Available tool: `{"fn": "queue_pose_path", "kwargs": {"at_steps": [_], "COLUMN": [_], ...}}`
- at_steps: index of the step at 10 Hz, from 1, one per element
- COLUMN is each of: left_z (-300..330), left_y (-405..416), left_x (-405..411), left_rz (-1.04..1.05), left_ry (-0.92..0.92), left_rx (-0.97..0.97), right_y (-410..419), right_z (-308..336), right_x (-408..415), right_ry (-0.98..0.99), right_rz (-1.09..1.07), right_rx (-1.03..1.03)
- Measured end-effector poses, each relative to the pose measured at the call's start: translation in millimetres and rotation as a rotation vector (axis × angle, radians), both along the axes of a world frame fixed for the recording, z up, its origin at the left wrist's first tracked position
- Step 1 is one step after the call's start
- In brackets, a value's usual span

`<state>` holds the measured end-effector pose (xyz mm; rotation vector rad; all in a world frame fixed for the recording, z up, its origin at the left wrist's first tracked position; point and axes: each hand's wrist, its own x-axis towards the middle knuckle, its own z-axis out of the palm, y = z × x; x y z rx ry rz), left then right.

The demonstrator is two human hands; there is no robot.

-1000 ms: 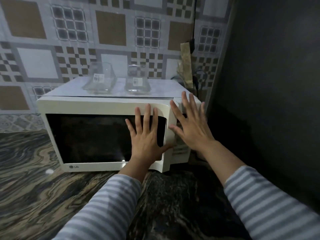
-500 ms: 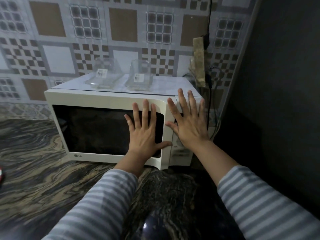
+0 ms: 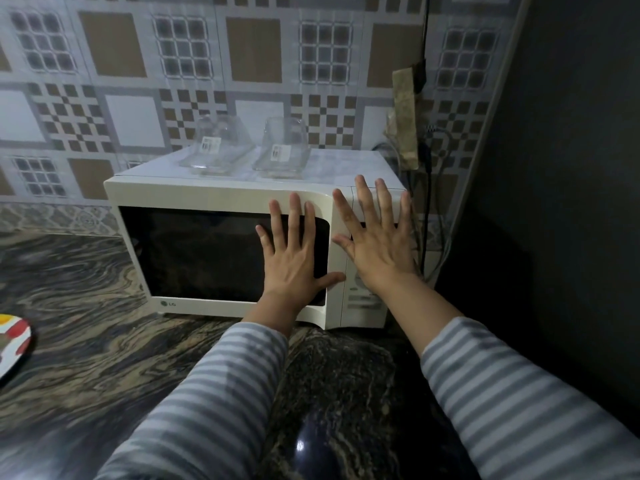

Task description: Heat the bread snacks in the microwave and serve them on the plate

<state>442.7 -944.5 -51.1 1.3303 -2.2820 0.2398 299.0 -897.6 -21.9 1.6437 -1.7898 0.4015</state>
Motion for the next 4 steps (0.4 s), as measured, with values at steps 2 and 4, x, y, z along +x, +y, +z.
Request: {"fn": "queue_pose_path", "kwargs": {"at_steps": [2,4], "left_z": [8,-32], "left_y": [7,64], "left_x": [8,69], "left_rz": [-0.04,-0.159], "left_ry": [-0.022,0.254], "left_rx": [0.027,-0.032], "right_y": [8,99], "right_z": [6,-17], "right_x": [5,35], "right_ry": [-0.016,-0.3], "right_rz": [-0.011,0.192], "right_rx": [0.083,0.116]}}
